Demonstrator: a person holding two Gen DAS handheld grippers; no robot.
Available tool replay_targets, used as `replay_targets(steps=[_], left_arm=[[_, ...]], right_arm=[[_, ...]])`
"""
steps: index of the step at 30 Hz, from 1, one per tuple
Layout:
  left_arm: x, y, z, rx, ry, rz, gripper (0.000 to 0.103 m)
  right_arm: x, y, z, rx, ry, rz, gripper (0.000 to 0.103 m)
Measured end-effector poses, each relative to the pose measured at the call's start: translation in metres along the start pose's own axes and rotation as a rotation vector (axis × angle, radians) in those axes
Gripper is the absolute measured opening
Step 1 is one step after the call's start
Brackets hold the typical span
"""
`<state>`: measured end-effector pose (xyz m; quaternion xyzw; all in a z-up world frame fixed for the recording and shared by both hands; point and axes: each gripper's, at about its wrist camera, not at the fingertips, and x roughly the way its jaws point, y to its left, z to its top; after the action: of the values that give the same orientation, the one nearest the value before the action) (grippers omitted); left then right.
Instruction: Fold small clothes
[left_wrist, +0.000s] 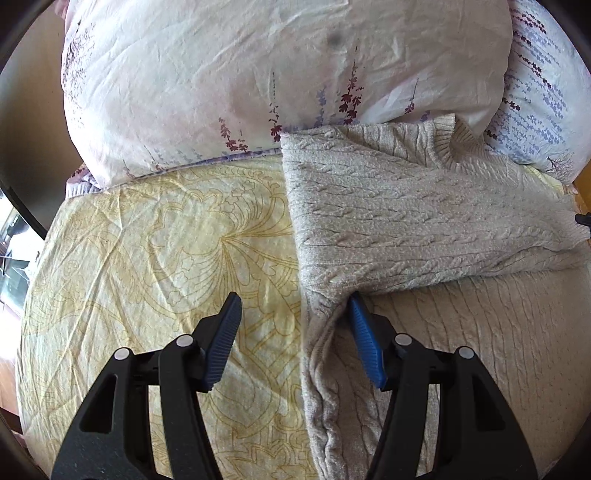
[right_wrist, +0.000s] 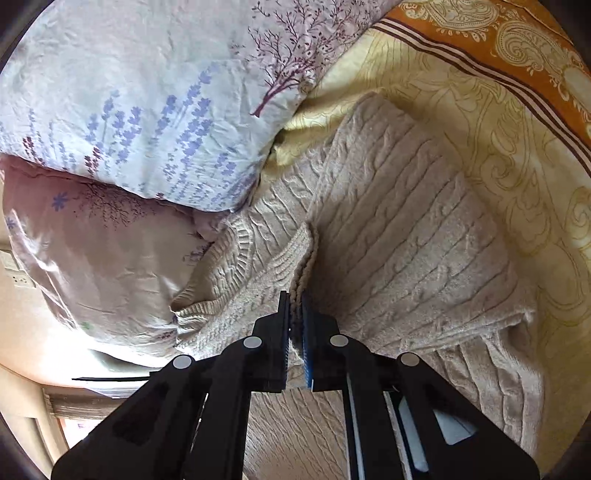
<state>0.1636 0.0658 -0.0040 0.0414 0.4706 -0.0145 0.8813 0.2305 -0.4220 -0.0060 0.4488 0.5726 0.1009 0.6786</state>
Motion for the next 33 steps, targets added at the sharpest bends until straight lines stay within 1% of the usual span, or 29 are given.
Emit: replay_targets(steps=[1,3,5,7,8,9,11,12,13,14,15,17,19,20,21,22,23,24,25,26,27,28,30,32,33], left_arm=[[0.000,-0.002,0.001,0.018,-0.003,0.017,0.059],[0.000,-0.009,0.003,0.064,-0.013,0.057,0.059],[-0.001,-0.011,0.004,0.083,-0.024,0.080,0.058],[-0.001,-0.008,0.005,0.057,-0.031,0.079,0.056],[-0.002,-0.004,0.007,0.027,-0.037,0.069,0.055],[-0.003,0.001,0.007,-0.007,-0.043,0.057,0.054],[-0.007,0.011,0.006,-0.074,-0.062,0.033,0.053],[-0.007,0.015,0.006,-0.106,-0.068,0.021,0.053],[-0.008,0.021,0.004,-0.143,-0.072,0.004,0.053],[-0.007,0.023,0.002,-0.176,-0.069,-0.009,0.053],[-0.005,0.028,0.000,-0.208,-0.061,-0.025,0.053],[0.001,0.035,-0.005,-0.266,-0.042,-0.056,0.053],[0.001,0.039,-0.010,-0.313,-0.050,-0.077,0.053],[0.001,0.039,-0.011,-0.322,-0.050,-0.078,0.054],[0.001,0.038,-0.011,-0.324,-0.048,-0.076,0.055],[0.000,0.037,-0.011,-0.314,-0.044,-0.073,0.056],[-0.002,0.036,-0.011,-0.298,-0.039,-0.059,0.061],[-0.004,0.035,-0.012,-0.279,-0.038,-0.037,0.069],[-0.008,0.036,-0.014,-0.268,-0.043,-0.018,0.072],[-0.014,0.037,-0.015,-0.262,-0.052,-0.005,0.078],[-0.018,0.039,-0.016,-0.261,-0.063,0.005,0.080],[-0.023,0.040,-0.015,-0.258,-0.078,0.016,0.080],[-0.035,0.036,-0.008,-0.236,-0.136,0.047,0.079],[-0.046,0.022,0.005,-0.194,-0.203,0.032,0.080],[-0.050,0.014,0.012,-0.169,-0.228,-0.007,0.081]], right_arm=[[0.002,0.000,-0.001,0.001,0.009,-0.016,0.027],[0.006,-0.002,-0.004,0.000,0.009,-0.047,0.039],[0.011,0.001,-0.006,-0.011,0.012,-0.070,0.039],[0.020,0.004,-0.007,-0.032,0.024,-0.087,0.037],[0.019,0.006,-0.007,-0.047,0.030,-0.085,0.022],[0.021,0.007,-0.009,-0.054,0.044,-0.058,0.009],[0.015,0.011,-0.012,-0.039,0.022,0.070,0.008],[0.008,0.015,-0.013,-0.042,-0.004,0.144,0.008],[0.001,0.017,-0.013,-0.053,-0.029,0.171,0.008],[-0.003,0.019,-0.013,-0.067,-0.043,0.172,0.008],[-0.004,0.018,-0.013,-0.082,-0.045,0.141,0.008],[0.002,0.011,-0.013,-0.088,-0.028,0.037,0.008],[0.010,0.000,-0.017,-0.078,-0.006,-0.044,0.007],[0.014,-0.003,-0.019,-0.080,0.001,-0.062,0.007],[0.013,-0.005,-0.021,-0.089,-0.012,-0.059,0.007],[0.011,-0.004,-0.020,-0.107,-0.012,-0.078,0.007],[0.010,0.001,-0.019,-0.131,-0.013,-0.104,0.007],[0.007,0.006,-0.019,-0.162,-0.028,-0.146,0.008],[0.002,0.011,-0.019,-0.196,-0.060,-0.196,0.013],[-0.005,0.016,-0.019,-0.233,-0.107,-0.245,0.015],[-0.010,0.021,-0.019,-0.264,-0.144,-0.266,0.021],[-0.014,0.026,-0.019,-0.296,-0.169,-0.265,0.024],[-0.012,0.039,-0.023,-0.373,-0.178,-0.235,0.025],[-0.001,0.055,-0.028,-0.447,-0.161,-0.214,0.025],[0.006,0.062,-0.033,-0.488,-0.144,-0.201,0.025]])
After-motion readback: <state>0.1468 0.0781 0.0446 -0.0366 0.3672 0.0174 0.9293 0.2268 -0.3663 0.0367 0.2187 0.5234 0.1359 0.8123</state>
